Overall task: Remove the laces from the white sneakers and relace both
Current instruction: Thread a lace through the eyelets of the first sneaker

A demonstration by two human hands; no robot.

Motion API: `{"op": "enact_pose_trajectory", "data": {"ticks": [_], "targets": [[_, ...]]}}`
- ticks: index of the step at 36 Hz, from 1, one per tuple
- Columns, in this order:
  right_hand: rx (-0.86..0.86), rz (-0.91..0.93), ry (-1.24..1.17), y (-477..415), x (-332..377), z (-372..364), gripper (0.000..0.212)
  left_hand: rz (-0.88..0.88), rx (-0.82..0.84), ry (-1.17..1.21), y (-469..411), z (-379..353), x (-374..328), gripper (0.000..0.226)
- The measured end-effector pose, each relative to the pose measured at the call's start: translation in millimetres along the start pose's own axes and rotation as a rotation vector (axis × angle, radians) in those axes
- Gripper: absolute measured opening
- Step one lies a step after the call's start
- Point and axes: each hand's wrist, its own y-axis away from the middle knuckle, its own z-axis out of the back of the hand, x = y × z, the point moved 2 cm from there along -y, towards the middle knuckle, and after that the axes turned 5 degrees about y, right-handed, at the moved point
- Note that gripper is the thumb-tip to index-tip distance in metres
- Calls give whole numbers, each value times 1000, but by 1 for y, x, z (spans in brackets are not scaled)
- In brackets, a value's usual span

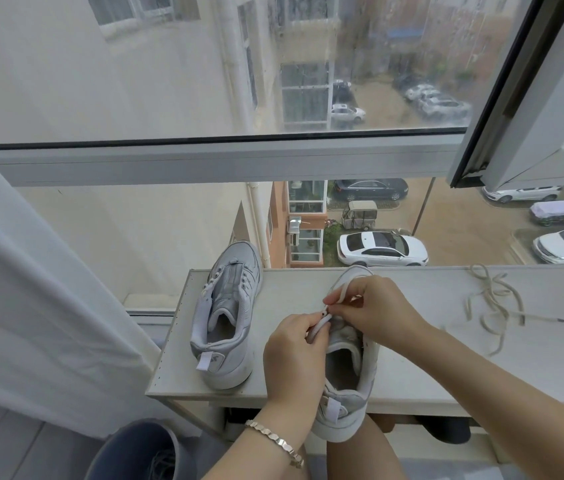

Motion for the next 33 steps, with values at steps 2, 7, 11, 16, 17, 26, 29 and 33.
{"op": "enact_pose_trajectory", "data": {"ticks": [2, 7, 11, 16, 17, 26, 29, 33], "targets": [[8, 16, 3, 1, 0, 2, 16, 7, -6, 3, 0, 0, 1, 11], [9, -5, -65, 2, 0, -2, 29, 37, 0, 30, 0, -2, 2, 11], [64, -56, -144, 4, 2, -6, 25, 100, -5, 62, -1, -1, 6, 10], [10, -203, -124, 8, -1, 12, 18, 105, 30, 60, -2, -2, 5, 10], [-44, -182, -7, 10, -1, 16, 15, 113, 32, 68, -2, -2, 5, 10], [258, 306, 450, 6, 24, 2, 28, 171, 76, 129, 1, 0, 7, 10], [326, 290, 484, -4, 29, 5, 25, 188, 83, 112, -2, 2, 9, 6], [397, 345, 522, -6, 29, 16, 19, 184, 117, 102, -3, 2, 8, 7]]}}
